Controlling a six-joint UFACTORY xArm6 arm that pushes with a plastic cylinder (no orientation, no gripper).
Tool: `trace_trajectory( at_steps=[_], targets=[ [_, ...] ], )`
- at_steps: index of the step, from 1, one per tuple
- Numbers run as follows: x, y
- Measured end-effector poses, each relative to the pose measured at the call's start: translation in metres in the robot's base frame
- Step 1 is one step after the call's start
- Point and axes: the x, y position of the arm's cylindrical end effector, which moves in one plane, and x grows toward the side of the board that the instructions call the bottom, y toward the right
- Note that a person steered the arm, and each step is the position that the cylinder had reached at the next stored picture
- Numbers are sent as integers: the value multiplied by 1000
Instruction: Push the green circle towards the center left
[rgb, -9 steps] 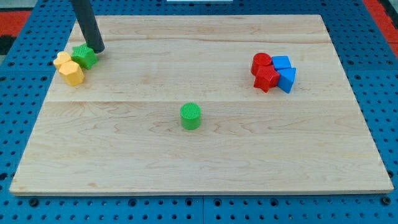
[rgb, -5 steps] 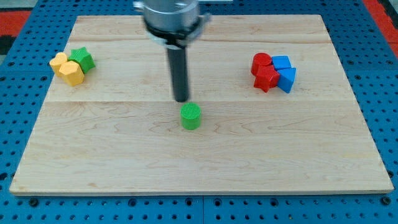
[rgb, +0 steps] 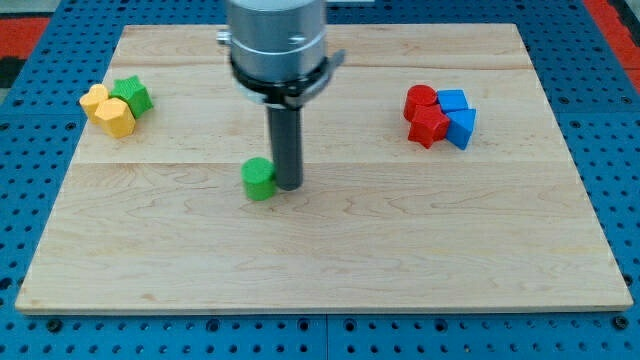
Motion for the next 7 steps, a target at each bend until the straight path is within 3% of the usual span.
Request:
trace_trajectory(
  at_steps=[3,7],
  targets=[
    [24,-62],
    [9,-129]
  ],
)
